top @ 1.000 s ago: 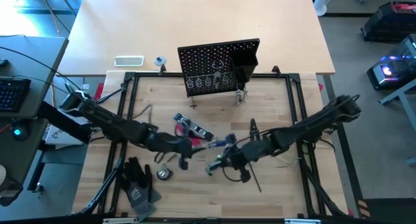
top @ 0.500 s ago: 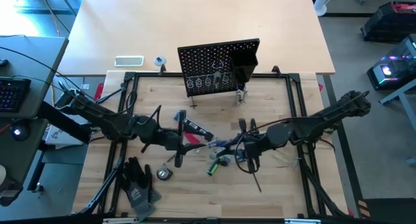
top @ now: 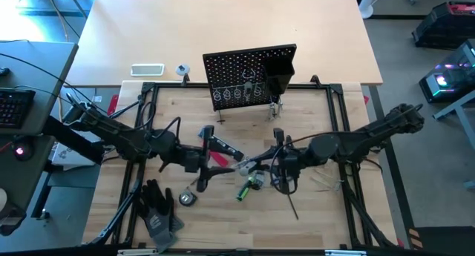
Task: Hang tools onto peg board
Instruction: Hang the grey screwdriver onto the pegboard, then hang the blue screwdriver onto the pegboard
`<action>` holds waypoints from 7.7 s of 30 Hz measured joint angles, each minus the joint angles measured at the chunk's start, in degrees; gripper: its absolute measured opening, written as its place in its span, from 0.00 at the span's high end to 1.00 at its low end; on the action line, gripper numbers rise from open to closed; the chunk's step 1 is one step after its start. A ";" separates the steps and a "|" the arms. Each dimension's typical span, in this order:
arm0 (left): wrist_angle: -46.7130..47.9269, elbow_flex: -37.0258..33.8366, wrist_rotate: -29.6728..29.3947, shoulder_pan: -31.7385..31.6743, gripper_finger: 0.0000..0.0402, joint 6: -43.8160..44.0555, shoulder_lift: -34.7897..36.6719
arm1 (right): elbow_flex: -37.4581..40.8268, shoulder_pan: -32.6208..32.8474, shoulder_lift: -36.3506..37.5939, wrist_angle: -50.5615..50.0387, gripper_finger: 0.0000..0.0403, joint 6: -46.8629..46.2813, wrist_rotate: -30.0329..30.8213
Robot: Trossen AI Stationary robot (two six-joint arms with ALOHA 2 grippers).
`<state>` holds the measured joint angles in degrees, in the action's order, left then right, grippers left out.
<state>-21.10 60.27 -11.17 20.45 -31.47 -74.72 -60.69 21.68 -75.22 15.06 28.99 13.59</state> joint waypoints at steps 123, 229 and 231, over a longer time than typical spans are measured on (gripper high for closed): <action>-13.79 1.51 -14.39 -29.02 0.70 5.88 -10.20 | 10.01 -0.07 -1.66 -22.53 0.52 -36.50 17.87; -2.24 -27.68 -10.75 -6.78 0.61 35.68 -2.61 | 9.97 -9.96 -20.48 -21.56 0.52 -32.74 2.29; -1.85 -27.99 -9.93 -6.78 0.61 36.52 -3.90 | 9.97 -12.09 -21.64 -20.58 0.52 -31.68 -2.44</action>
<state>-22.95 32.28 -21.10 13.67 5.05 -78.61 -50.72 9.59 -96.86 -5.53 -2.69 11.15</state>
